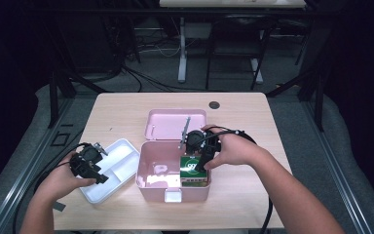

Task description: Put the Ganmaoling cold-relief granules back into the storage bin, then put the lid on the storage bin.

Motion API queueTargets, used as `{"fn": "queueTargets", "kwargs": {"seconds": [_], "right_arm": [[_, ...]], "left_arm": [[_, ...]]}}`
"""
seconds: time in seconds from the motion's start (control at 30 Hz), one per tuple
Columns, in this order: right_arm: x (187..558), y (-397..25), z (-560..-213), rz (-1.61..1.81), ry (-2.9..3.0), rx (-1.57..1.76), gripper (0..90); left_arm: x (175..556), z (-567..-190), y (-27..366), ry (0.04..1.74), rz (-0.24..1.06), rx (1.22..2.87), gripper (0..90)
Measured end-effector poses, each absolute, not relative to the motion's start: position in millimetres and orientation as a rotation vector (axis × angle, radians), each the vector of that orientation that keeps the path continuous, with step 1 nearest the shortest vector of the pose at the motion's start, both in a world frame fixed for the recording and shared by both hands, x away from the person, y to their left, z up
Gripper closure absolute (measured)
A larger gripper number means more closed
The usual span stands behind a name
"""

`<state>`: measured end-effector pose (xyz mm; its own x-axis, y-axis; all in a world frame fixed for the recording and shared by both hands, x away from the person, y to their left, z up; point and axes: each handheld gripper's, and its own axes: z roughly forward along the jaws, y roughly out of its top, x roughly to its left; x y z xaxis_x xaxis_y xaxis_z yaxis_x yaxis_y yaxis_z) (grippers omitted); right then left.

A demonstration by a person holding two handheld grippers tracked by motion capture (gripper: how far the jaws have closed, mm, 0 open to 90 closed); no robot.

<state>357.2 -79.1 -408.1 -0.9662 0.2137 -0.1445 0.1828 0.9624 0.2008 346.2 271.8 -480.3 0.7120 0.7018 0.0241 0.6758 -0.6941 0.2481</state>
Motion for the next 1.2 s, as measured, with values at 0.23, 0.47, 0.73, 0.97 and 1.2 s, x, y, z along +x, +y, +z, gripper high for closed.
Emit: {"fn": "queueTargets", "kwargs": {"seconds": [0.23, 0.47, 0.73, 0.97, 1.2], "right_arm": [[353, -92, -406, 0.343, 2.879, 0.4, 28.3], [355, -111, -405, 0.354, 2.851, 0.524, 32.5], [354, -131, -403, 0.429, 2.842, 0.618, 33.6], [350, -150, -410, 0.485, 2.838, 0.659, 34.5], [347, -167, -418, 0.569, 2.795, 0.735, 35.0]], "left_arm": [[352, -483, 273, 1.13, 0.177, 2.696, 51.7], [356, -486, 269, 1.147, 0.141, 2.732, 55.7], [364, -485, 267, 1.173, 0.172, 2.737, 58.6], [369, -481, 269, 1.191, 0.149, 2.73, 59.4], [370, -483, 268, 1.189, 0.153, 2.745, 60.3]]}}
